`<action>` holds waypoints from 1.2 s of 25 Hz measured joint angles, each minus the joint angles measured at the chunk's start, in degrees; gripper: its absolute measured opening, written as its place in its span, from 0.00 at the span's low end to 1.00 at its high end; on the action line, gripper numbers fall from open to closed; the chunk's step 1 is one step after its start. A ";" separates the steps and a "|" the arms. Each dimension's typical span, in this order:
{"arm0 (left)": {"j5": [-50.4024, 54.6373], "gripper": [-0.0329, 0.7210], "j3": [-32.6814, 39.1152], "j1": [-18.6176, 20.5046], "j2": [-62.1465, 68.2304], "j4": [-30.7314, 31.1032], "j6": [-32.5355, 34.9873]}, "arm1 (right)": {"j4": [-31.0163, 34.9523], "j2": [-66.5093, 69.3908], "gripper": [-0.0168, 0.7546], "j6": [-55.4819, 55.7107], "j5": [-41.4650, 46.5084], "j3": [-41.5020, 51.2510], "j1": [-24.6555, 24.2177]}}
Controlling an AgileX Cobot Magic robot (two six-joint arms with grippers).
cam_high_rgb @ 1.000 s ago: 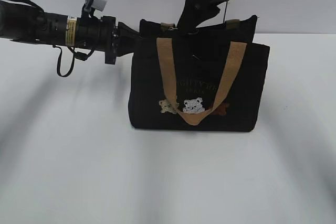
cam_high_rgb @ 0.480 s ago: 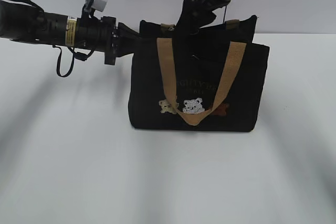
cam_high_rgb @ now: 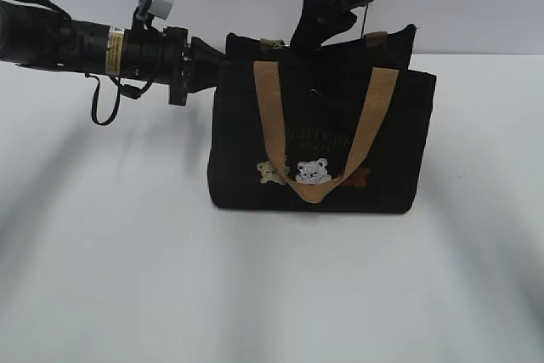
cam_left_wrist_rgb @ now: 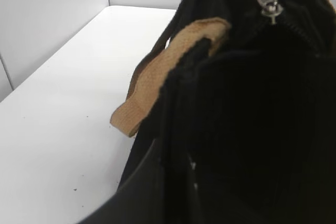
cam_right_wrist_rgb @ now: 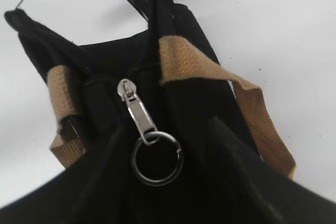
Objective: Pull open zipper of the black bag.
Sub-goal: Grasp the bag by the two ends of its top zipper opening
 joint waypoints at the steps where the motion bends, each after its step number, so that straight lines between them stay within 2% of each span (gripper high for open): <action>1: 0.00 0.07 0.00 0.00 0.00 0.00 0.00 | -0.12 0.00 0.49 0.13 0.39 -0.07 0.00; 13: 0.00 0.07 0.00 0.00 0.00 0.00 0.00 | -0.44 0.57 0.49 0.25 2.07 -0.18 0.00; 17: 0.00 0.07 0.00 0.00 0.00 0.05 0.00 | -0.39 0.72 0.46 0.25 2.07 -0.18 0.00; 26: 0.00 0.07 0.00 0.00 0.00 0.05 0.00 | 6.84 0.72 0.44 -1.07 -0.55 -0.18 0.00; 30: -0.05 0.07 0.00 0.00 0.00 0.05 0.00 | 7.89 0.72 0.44 3.07 -3.47 -0.18 0.00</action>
